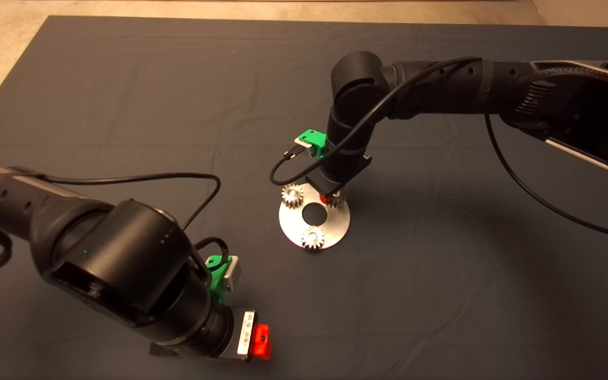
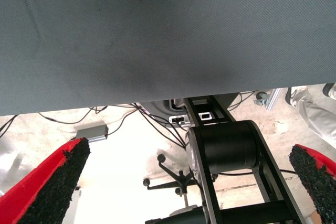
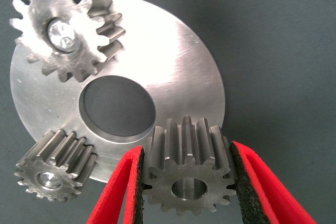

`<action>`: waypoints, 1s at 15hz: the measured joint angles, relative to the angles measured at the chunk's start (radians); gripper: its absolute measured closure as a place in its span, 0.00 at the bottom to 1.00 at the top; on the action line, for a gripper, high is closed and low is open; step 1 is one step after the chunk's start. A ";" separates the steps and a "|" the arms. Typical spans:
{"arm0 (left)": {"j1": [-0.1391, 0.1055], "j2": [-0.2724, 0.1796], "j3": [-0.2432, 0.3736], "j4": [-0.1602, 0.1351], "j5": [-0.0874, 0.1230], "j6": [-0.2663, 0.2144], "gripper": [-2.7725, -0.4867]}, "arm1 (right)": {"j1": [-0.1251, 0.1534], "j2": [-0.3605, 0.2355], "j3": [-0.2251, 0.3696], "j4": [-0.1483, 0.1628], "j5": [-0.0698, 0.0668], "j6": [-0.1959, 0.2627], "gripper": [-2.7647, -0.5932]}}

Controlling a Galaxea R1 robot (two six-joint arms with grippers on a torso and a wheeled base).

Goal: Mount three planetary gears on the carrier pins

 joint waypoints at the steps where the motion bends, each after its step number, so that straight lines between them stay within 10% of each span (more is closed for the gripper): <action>1: 0.001 0.000 0.000 0.000 0.000 0.000 0.01 | 0.003 0.000 -0.006 -0.001 0.000 -0.006 0.83; 15: 0.001 0.000 0.000 0.000 0.000 0.000 0.01 | 0.007 -0.010 -0.014 -0.009 0.001 0.006 0.83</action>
